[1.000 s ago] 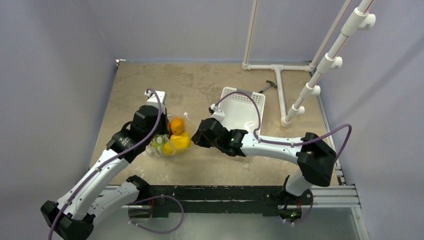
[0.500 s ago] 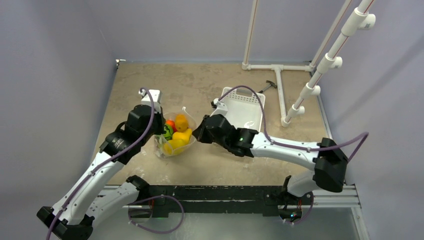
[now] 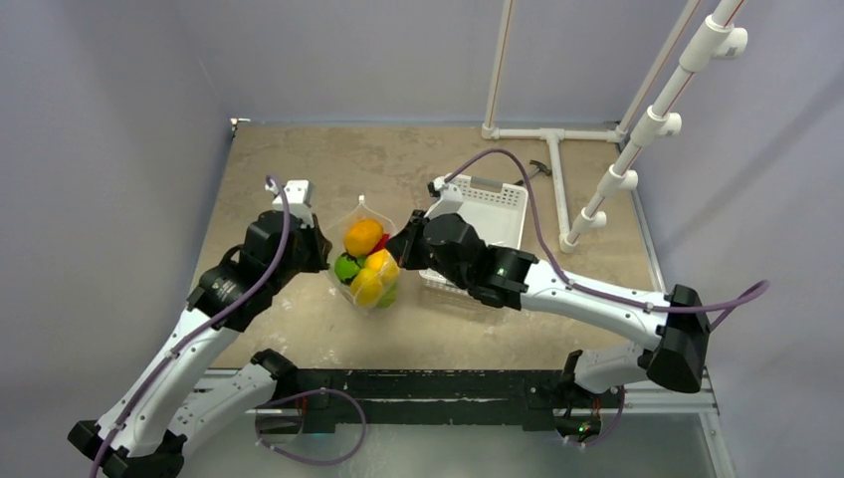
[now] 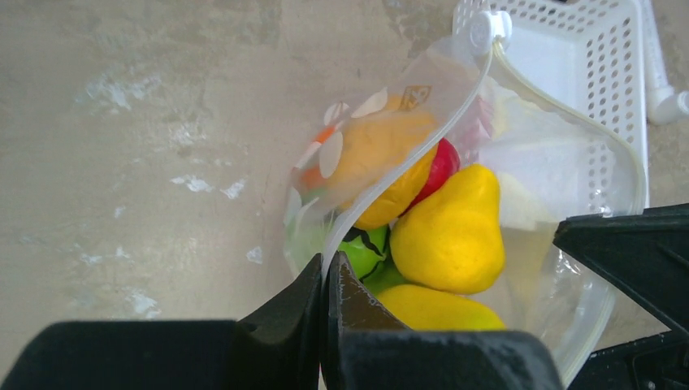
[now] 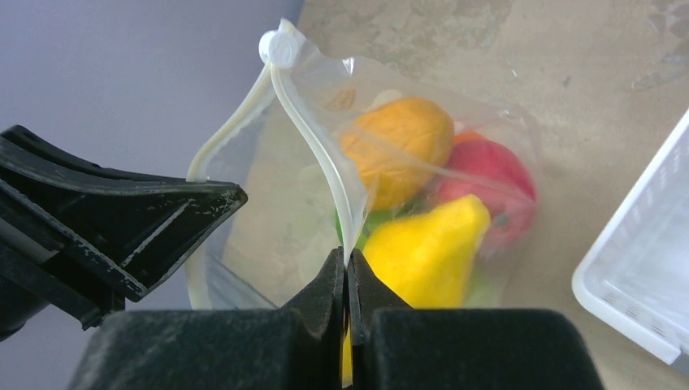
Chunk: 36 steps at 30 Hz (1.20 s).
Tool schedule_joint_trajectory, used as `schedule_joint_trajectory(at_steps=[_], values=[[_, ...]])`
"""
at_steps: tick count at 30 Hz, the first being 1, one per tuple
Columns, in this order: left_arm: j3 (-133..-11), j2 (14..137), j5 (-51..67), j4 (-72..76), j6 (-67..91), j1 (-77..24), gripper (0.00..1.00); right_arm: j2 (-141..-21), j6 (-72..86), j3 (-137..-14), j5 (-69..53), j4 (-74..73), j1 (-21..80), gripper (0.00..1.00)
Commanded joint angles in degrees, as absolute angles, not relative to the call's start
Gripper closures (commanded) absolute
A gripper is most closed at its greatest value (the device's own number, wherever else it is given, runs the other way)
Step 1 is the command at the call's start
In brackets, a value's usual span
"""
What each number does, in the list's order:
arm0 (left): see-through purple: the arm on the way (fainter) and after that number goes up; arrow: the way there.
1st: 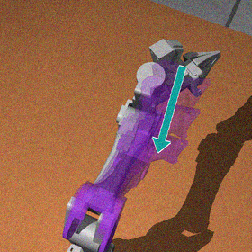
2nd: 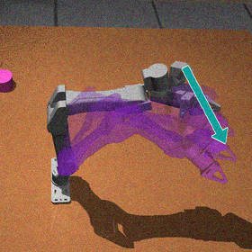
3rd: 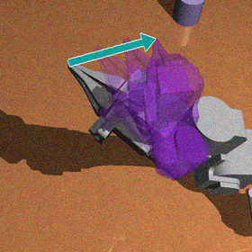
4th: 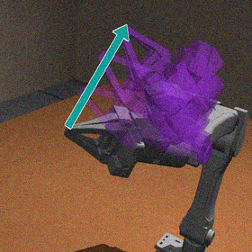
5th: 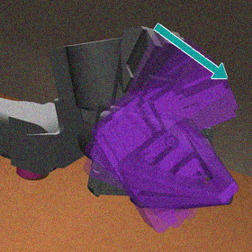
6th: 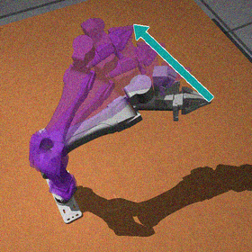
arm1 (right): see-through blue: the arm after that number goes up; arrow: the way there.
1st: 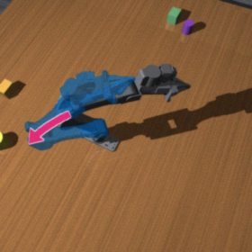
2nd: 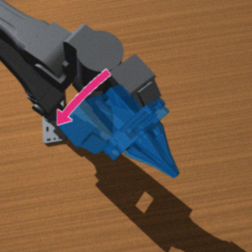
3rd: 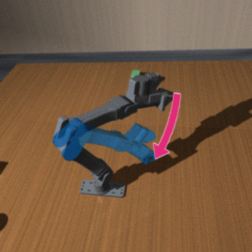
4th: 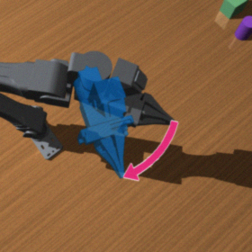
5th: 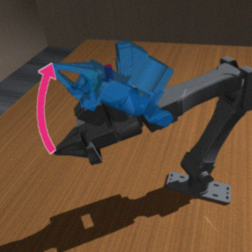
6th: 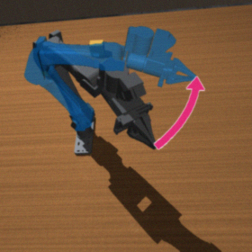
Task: Place the food in the zip-top bag and seal the zipper
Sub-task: Adjust the zipper food storage bag at the center of the board.
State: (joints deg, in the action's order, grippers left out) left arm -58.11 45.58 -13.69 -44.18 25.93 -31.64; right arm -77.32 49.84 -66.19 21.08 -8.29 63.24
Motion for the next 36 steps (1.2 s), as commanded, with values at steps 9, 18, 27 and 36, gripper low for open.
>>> schedule_joint_trajectory(at_steps=[9,18,27,36], values=[[-47.4,50.7,-2.3,-32.9,34.6,-31.8,1.0,-82.5,49.0,-63.0,23.2,-8.5,62.5,1.0],[-56.6,45.9,-7.8,-37.9,32.5,-31.8,1.0,-76.9,47.1,-68.4,27.9,-12.6,62.6,1.0],[-59.3,46.8,-8.6,-39.0,29.0,-31.8,1.0,-75.8,47.2,-66.1,21.1,-8.1,62.6,1.0],[-61.7,49.3,-7.8,-37.1,23.6,-31.8,1.0,-75.6,55.5,-62.0,20.4,-4.3,65.8,1.0]])
